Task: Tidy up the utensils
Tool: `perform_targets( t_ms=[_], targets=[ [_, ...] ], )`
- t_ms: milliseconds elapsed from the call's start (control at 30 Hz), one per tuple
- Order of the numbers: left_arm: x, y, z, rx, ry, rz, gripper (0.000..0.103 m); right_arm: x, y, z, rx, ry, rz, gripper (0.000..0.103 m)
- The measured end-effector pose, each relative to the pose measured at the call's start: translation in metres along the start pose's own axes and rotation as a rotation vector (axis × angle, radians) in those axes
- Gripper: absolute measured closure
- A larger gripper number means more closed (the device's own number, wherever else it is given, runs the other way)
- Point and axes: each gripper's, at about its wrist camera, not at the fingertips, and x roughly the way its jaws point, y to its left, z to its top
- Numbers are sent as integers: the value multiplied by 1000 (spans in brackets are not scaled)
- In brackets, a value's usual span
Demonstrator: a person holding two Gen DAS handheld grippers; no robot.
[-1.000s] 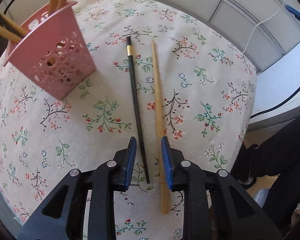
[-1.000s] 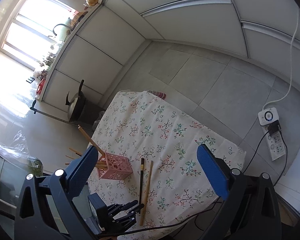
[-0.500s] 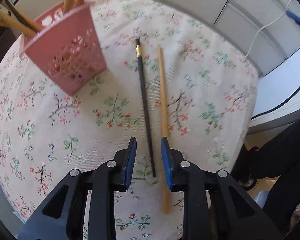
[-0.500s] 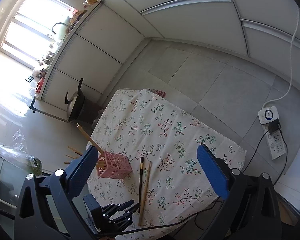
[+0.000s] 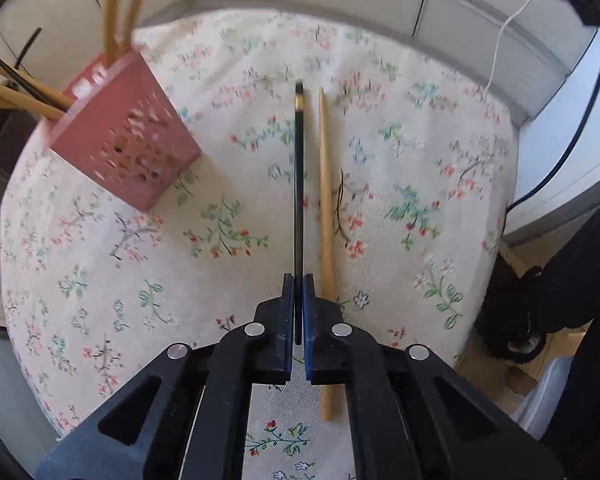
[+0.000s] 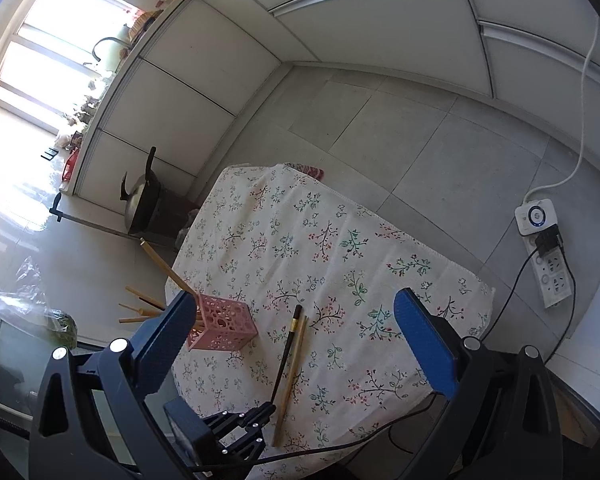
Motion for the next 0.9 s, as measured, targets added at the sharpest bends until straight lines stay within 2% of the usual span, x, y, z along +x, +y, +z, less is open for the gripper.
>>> perform_targets(
  t_ms=[233, 333, 700, 767, 867, 900],
  targets=[
    [-87, -3, -3, -57, -265, 24, 100, 23, -3, -9, 6, 29, -52, 7],
    [-109, -4, -7, -89, -346, 25, 100, 46, -2, -20, 10, 84, -75, 7],
    [-179, 19, -27, -223, -604, 27, 100, 121, 25, -64, -8, 248, -69, 8],
    [-194, 22, -34, -243, -660, 21, 100, 137, 29, -72, -1, 266, -93, 17],
    [-209, 28, -42, -264, -722, 28, 100, 162, 41, -82, -71, 261, -194, 33],
    [-214, 31, -44, -272, -741, 27, 100, 171, 43, -86, -96, 264, -226, 34]
  ],
)
